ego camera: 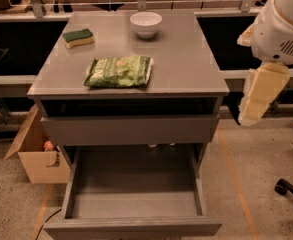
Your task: Place green jalapeno chip bag into middle drawer
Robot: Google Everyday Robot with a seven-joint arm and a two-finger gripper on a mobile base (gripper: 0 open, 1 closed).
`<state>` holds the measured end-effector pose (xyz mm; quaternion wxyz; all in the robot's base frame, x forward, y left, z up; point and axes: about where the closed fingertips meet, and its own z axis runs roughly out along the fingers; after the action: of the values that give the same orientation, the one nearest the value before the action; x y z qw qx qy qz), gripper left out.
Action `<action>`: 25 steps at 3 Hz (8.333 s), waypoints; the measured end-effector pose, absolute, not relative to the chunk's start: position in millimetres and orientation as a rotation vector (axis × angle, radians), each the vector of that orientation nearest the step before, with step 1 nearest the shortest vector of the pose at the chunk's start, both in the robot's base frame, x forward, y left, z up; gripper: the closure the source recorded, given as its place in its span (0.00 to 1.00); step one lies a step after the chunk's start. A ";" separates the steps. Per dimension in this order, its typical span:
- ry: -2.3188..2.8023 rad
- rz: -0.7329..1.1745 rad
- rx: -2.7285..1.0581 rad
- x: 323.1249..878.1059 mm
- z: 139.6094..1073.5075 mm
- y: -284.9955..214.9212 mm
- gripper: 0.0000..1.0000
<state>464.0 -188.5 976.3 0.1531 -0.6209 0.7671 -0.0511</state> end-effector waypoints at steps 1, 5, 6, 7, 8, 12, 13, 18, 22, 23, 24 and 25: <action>2.127 -0.078 -1.820 509.3 966.1 -141.9 0.00; 2.006 0.290 -1.600 610.6 933.4 -59.4 0.00; 1.980 0.320 -1.620 633.6 930.9 -37.1 0.00; 1.995 0.315 -1.633 659.7 921.1 -15.7 0.00; 2.009 0.300 -1.667 676.6 907.5 5.5 0.00; 2.038 0.427 -1.694 706.4 862.5 43.1 0.01; 2.046 0.431 -1.690 706.4 860.0 44.9 0.17; 1.981 0.411 -1.686 616.3 929.9 9.3 1.00; 2.112 0.514 -1.724 546.7 850.3 -8.9 1.00; 2.177 0.527 -1.734 533.2 818.6 -13.1 1.00; 2.238 0.564 -1.710 523.5 774.9 -20.9 1.00; 2.299 0.591 -1.646 515.8 733.1 -29.9 1.00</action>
Offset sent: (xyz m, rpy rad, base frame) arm 0.1466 0.1189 -0.0356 0.3828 0.0061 0.0722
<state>515.8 -29.9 733.1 0.1263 -0.5653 0.7894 0.2031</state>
